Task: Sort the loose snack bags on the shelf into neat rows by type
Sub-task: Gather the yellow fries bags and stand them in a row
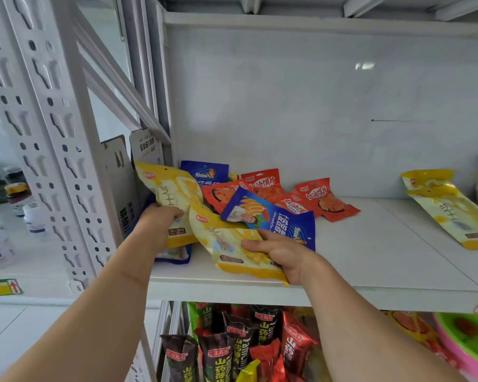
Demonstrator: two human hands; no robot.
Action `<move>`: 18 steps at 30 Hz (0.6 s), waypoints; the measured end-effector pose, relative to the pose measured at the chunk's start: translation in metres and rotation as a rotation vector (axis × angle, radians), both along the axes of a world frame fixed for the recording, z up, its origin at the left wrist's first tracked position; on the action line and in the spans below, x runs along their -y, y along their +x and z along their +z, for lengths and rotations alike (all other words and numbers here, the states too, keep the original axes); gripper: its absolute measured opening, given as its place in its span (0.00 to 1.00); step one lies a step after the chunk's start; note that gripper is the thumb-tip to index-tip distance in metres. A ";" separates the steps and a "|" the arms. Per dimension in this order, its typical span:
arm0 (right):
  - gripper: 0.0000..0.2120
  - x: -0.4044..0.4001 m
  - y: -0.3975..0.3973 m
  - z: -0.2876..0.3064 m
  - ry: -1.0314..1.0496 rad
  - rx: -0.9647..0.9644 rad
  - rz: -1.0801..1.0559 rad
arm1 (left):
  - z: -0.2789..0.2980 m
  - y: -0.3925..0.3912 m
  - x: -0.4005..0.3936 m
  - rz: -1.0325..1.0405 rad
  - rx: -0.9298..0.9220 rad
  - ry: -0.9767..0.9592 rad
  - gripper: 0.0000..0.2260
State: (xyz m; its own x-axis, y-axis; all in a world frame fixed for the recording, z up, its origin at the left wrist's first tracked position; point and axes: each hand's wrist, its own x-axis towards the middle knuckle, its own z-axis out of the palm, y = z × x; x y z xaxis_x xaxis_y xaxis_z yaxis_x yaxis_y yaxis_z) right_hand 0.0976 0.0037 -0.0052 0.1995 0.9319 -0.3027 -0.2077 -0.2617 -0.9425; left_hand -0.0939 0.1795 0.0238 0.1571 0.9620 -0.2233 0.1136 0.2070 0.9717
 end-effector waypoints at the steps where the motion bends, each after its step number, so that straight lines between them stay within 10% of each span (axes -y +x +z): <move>1: 0.21 -0.001 0.001 -0.001 0.024 -0.012 0.006 | 0.001 -0.001 0.005 0.000 0.046 0.021 0.14; 18: 0.25 -0.011 -0.014 0.030 0.339 -0.027 -0.034 | 0.031 -0.017 0.069 0.250 0.141 0.539 0.10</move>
